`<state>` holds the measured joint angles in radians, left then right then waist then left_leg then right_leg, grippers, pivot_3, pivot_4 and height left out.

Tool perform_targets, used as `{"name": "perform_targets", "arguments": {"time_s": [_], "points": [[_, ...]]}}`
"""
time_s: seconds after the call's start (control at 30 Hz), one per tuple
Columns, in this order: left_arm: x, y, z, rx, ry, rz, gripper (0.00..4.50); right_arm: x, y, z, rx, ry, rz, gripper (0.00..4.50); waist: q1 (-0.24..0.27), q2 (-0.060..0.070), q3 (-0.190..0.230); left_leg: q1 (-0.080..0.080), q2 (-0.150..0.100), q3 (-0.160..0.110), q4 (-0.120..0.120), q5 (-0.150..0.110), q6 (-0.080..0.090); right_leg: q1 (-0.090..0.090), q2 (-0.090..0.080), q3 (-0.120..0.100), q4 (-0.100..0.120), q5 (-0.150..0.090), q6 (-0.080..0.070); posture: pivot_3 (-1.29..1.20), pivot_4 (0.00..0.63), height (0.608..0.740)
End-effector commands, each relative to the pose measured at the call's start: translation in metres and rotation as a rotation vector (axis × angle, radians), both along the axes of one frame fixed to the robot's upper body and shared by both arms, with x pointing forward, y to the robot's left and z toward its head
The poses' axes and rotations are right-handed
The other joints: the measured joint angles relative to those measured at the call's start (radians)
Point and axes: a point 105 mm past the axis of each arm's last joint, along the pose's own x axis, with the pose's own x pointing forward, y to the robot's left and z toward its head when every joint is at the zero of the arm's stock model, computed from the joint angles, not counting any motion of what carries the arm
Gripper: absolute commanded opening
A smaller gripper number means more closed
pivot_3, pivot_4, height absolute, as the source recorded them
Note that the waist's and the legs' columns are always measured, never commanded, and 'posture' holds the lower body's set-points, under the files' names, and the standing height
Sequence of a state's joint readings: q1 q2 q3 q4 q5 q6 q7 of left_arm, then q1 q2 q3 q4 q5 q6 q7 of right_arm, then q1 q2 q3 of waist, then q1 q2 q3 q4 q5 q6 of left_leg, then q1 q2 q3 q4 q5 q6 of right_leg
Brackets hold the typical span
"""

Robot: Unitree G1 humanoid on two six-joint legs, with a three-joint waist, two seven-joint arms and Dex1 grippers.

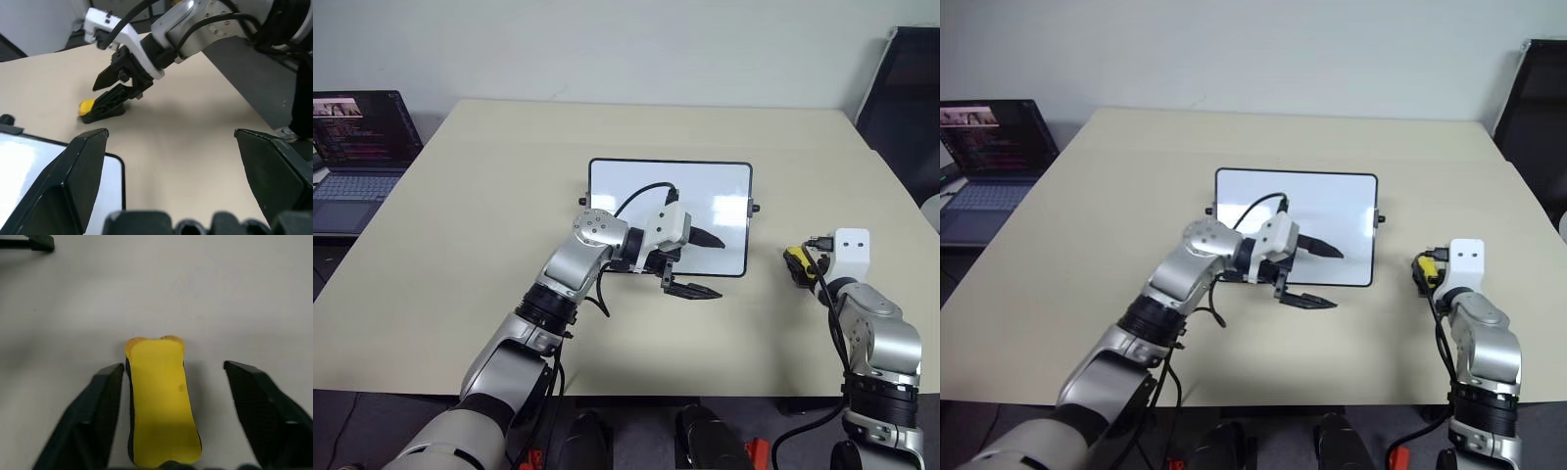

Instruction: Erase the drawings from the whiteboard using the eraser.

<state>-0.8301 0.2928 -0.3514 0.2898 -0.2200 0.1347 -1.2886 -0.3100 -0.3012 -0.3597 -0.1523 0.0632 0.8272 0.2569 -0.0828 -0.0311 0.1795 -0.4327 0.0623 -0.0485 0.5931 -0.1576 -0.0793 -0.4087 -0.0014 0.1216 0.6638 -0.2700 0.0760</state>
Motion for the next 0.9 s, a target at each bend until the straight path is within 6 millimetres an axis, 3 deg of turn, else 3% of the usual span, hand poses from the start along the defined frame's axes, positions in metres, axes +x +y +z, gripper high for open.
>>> {"name": "perform_targets", "arguments": {"time_s": [0.03,0.2,0.4,0.5,0.73,0.8,0.9], "points": [[0.005,0.008,0.013,-0.052,-0.036,0.066,4.5,0.0,0.002,0.026,-0.025,-0.095,0.021,4.46,0.0,0.0,0.0,0.0,0.0,0.0,0.0,0.0,0.0,0.0,0.0,0.0,0.0,0.0,0.0,0.0,0.15,0.74],[0.021,0.044,0.018,-0.126,-0.033,0.291,4.5,-0.018,0.027,0.057,-0.044,-0.213,0.117,4.46,-0.001,0.002,0.001,0.0,0.0,-0.001,0.0,0.0,0.0,0.0,0.001,0.0,0.001,0.0,0.0,0.0,0.15,0.74],[0.022,0.119,0.023,-0.29,0.023,0.695,4.5,-0.051,0.058,0.046,-0.011,-0.242,0.213,4.46,0.0,0.002,0.001,0.0,0.001,-0.002,-0.001,0.0,0.0,0.0,0.001,-0.001,0.001,-0.001,0.0,0.0,0.15,0.74],[0.016,0.156,0.022,-0.415,0.021,0.949,4.5,-0.059,0.052,0.036,-0.043,-0.311,0.159,4.46,0.001,0.002,0.001,0.0,0.001,-0.002,0.0,0.0,0.0,0.0,0.0,-0.001,0.0,-0.001,-0.001,0.0,0.15,0.74],[0.003,0.226,-0.005,-0.505,-0.104,1.496,4.5,-0.072,0.031,0.014,-0.014,-0.426,0.083,4.46,0.01,0.0,0.0,0.002,0.0,0.0,0.004,0.0,0.0,0.004,-0.002,-0.001,0.0,-0.002,-0.005,0.0,0.15,0.74],[0.001,0.233,-0.008,-0.503,-0.122,1.552,4.5,-0.074,0.028,0.007,-0.014,-0.419,0.081,4.46,0.011,0.0,0.0,0.002,0.0,0.0,0.005,0.0,0.0,0.004,-0.002,0.0,0.0,-0.001,-0.005,0.0,0.15,0.74],[0.004,0.221,-0.01,-0.497,-0.124,1.56,4.5,-0.074,0.012,0.007,-0.016,-0.421,0.067,4.46,0.013,0.0,0.0,0.002,0.0,0.001,0.005,0.0,0.0,0.004,-0.002,0.0,-0.001,-0.001,-0.006,0.0,0.15,0.74]]}}
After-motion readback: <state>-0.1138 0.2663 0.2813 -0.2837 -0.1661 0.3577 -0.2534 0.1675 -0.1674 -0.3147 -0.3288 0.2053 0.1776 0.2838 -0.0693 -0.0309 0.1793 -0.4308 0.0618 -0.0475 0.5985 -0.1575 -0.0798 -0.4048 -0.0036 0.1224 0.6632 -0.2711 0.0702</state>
